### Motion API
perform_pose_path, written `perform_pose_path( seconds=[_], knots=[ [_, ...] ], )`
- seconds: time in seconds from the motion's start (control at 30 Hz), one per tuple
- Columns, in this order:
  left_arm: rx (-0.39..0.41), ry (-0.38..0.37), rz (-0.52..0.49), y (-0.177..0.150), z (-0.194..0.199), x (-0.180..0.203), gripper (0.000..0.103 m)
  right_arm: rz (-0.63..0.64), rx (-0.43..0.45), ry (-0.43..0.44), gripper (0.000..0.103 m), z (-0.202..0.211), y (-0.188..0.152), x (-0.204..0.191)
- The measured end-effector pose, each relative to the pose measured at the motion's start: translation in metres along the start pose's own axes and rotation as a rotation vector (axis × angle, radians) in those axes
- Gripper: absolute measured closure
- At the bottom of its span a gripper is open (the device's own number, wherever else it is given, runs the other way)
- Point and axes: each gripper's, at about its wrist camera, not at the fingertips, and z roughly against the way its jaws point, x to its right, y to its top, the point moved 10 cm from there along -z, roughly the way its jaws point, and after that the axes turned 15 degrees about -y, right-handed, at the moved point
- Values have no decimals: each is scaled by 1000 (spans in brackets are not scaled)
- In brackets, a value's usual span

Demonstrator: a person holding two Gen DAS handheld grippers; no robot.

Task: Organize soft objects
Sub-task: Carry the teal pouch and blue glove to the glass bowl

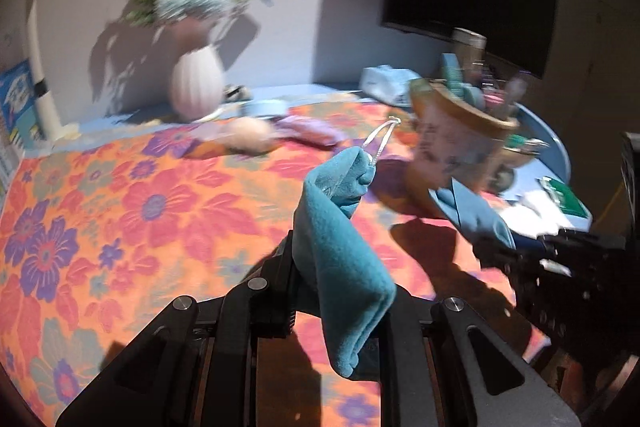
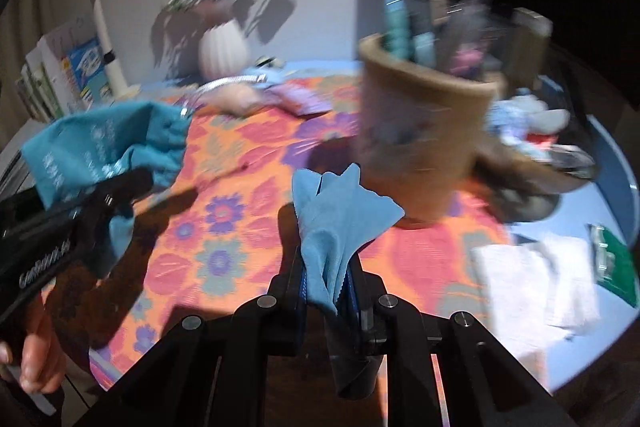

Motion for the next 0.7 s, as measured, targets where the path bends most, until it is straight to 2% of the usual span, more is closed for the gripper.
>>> perform_pose_path(
  seconds=[0.17,0.37,0.53,0.7],
  knots=[
    [7,-64,-86,7,2,59,89,-84,41,-41,87,21,4,51],
    [0,-139,-210,18,-7,133,89,-208,40,-67,87,26,7,110],
    [-22,-198,-240,38,-24,179,89,-323,46,-55,87,32,14,155],
    [-23,-237,-237,78,-43,218,90,-403,94,-76,87,39,38,199]
  ],
)
